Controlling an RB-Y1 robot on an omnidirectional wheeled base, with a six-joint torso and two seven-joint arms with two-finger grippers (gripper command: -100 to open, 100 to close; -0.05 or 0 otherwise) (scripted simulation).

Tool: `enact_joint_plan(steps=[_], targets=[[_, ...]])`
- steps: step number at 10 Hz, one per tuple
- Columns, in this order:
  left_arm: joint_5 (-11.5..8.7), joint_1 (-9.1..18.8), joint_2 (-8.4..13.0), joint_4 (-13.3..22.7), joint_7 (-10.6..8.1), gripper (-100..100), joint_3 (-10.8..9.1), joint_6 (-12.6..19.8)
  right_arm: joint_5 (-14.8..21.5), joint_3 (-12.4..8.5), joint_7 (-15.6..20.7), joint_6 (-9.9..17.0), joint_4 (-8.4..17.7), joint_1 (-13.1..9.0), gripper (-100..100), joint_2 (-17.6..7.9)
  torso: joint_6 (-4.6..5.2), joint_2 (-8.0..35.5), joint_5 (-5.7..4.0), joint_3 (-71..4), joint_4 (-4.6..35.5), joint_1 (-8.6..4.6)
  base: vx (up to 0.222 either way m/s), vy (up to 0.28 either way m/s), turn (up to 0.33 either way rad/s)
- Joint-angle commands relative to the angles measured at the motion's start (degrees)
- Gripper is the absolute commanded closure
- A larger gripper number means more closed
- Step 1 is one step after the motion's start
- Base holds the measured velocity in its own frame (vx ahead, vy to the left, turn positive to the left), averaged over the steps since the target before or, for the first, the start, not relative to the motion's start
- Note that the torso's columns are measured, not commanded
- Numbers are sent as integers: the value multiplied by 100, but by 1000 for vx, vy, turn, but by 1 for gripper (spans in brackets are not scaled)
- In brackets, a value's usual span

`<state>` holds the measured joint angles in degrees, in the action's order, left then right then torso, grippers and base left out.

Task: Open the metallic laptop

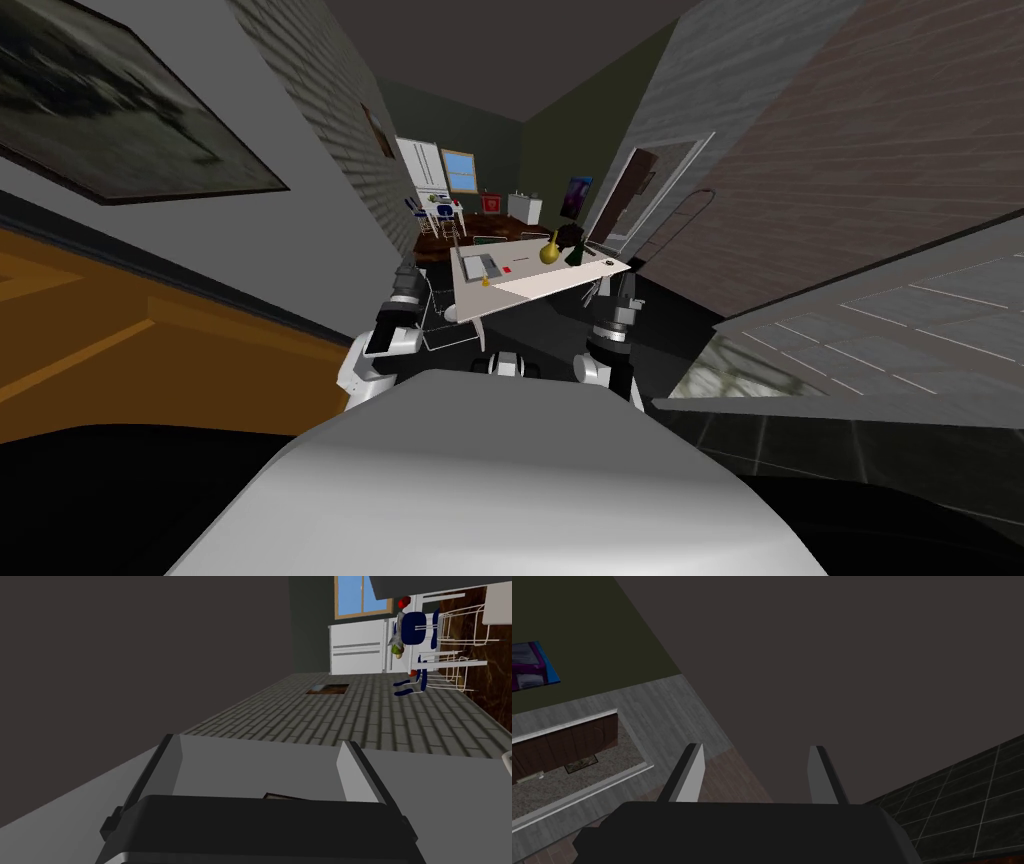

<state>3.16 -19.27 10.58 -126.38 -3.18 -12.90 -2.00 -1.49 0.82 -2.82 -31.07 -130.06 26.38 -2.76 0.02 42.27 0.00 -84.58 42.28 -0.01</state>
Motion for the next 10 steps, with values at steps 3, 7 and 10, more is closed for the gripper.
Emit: enact_joint_plan(steps=[3,7,10], targets=[[191,345,94,347,49,-100,-412,791,0,0,0,0,0,1,0,0,-2,0,0,0,0,0,34,-19,-188],[313,580,172,578,78,-100,-688,1403,0,-1,0,0,0,1,0,0,-6,8,1,5,2,5,24,-14,-154],[393,735,234,735,97,-100,-868,1772,0,-1,0,0,0,1,0,0,-3,-2,0,-1,-1,1,24,-9,-157]])
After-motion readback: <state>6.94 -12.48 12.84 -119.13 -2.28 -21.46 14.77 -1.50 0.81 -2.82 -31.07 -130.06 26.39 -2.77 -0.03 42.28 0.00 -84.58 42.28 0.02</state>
